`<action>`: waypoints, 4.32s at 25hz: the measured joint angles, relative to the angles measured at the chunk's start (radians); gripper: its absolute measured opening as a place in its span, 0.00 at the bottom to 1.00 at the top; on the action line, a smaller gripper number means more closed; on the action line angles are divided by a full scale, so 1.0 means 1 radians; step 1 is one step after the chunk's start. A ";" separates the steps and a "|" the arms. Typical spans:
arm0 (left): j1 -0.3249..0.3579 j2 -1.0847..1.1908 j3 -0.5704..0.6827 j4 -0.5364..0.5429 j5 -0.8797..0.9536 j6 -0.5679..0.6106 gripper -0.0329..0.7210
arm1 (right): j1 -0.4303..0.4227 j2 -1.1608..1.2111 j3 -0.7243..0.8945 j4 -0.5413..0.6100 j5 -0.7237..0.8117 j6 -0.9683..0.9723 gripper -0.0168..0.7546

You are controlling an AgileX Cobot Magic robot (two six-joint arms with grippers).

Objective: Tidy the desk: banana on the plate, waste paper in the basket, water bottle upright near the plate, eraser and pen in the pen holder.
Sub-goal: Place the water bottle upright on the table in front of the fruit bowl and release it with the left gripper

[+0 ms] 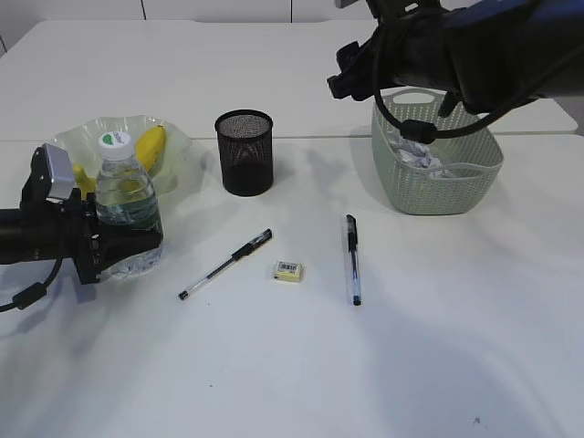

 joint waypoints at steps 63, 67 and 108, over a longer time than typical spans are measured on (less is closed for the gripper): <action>-0.007 0.000 -0.016 -0.017 -0.030 -0.012 0.55 | 0.000 0.000 0.000 -0.014 -0.010 0.003 0.71; -0.007 0.000 -0.016 -0.017 -0.032 -0.023 0.57 | 0.000 0.000 0.000 -0.014 -0.010 0.003 0.71; -0.007 0.000 -0.086 -0.008 0.044 -0.200 0.79 | 0.000 0.000 0.000 -0.020 -0.043 0.003 0.71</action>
